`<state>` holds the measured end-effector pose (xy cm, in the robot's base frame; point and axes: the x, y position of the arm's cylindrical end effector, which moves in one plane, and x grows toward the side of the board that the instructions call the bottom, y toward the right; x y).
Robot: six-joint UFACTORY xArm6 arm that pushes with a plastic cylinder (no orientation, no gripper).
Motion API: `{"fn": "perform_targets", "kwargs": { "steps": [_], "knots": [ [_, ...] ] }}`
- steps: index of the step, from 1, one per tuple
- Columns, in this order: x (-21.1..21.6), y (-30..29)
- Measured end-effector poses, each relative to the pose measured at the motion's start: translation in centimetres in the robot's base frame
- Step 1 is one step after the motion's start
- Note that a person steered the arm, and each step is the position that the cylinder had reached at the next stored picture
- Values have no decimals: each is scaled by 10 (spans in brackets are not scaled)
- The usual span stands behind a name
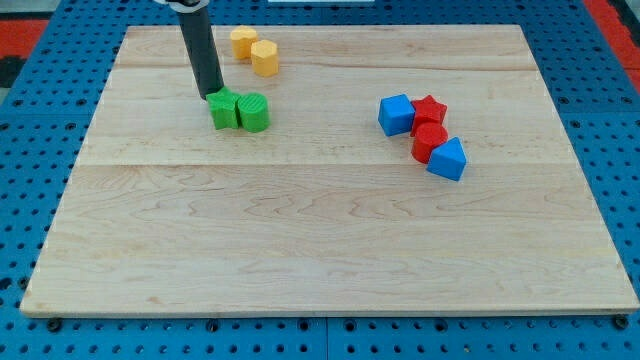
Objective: Push the yellow heart into the yellow hexagon
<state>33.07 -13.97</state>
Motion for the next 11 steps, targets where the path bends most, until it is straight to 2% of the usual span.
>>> {"fn": "perform_targets", "kwargs": {
  "steps": [1, 2, 4, 7, 11],
  "knots": [
    [0, 0],
    [-23, 0],
    [-128, 0],
    [-139, 13],
    [-132, 27]
  ]
}}
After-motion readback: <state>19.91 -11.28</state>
